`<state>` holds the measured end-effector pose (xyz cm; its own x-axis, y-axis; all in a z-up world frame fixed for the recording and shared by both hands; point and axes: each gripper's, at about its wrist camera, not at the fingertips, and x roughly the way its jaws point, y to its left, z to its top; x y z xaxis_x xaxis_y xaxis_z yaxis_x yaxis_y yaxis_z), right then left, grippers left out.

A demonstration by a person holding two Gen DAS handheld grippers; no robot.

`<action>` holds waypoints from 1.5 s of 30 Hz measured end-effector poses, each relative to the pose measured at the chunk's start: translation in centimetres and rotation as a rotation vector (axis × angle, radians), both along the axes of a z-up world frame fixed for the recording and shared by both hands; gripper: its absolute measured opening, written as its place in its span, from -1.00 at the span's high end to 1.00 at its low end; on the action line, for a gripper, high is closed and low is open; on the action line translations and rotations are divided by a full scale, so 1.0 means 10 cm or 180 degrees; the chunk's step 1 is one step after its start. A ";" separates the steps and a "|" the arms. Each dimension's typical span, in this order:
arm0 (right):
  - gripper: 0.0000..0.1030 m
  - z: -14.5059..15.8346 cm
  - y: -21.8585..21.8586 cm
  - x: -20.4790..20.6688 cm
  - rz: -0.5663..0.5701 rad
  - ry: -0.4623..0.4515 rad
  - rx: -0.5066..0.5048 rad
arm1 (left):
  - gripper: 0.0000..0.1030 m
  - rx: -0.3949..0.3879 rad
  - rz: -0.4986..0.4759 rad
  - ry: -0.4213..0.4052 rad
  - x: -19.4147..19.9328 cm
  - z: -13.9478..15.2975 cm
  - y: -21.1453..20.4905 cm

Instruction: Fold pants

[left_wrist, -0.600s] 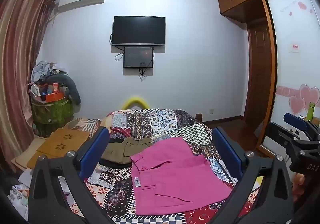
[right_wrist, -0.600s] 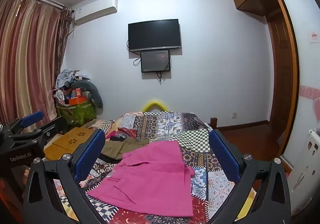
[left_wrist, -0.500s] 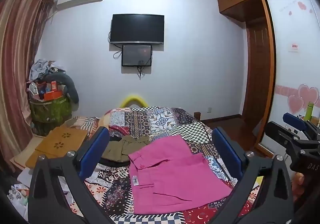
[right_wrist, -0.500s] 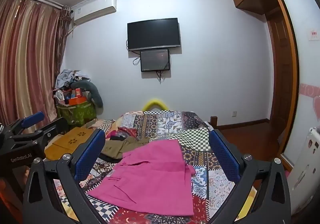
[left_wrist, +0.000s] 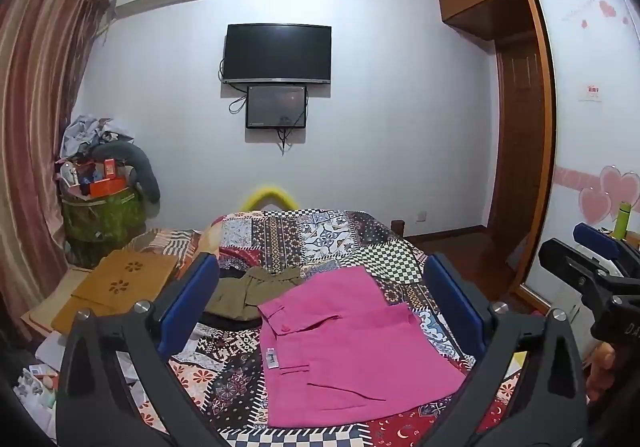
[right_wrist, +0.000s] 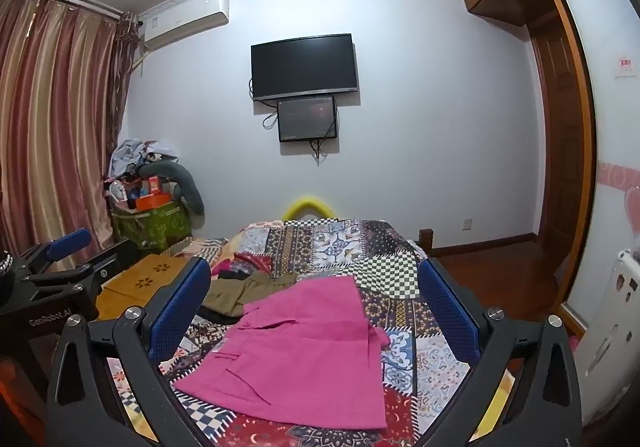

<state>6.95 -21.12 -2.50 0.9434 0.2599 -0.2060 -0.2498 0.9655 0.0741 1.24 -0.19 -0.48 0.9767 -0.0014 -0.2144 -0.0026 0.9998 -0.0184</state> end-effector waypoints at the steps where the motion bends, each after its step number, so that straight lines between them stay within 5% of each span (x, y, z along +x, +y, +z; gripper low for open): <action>1: -0.99 -0.01 0.01 0.00 -0.0001 0.0000 -0.0005 | -1.00 0.0011 0.0001 -0.0003 0.00 0.00 -0.01; 45: -0.99 0.01 0.02 0.02 -0.0028 0.0037 -0.0007 | -1.00 0.0064 -0.0010 -0.0010 0.02 -0.03 -0.05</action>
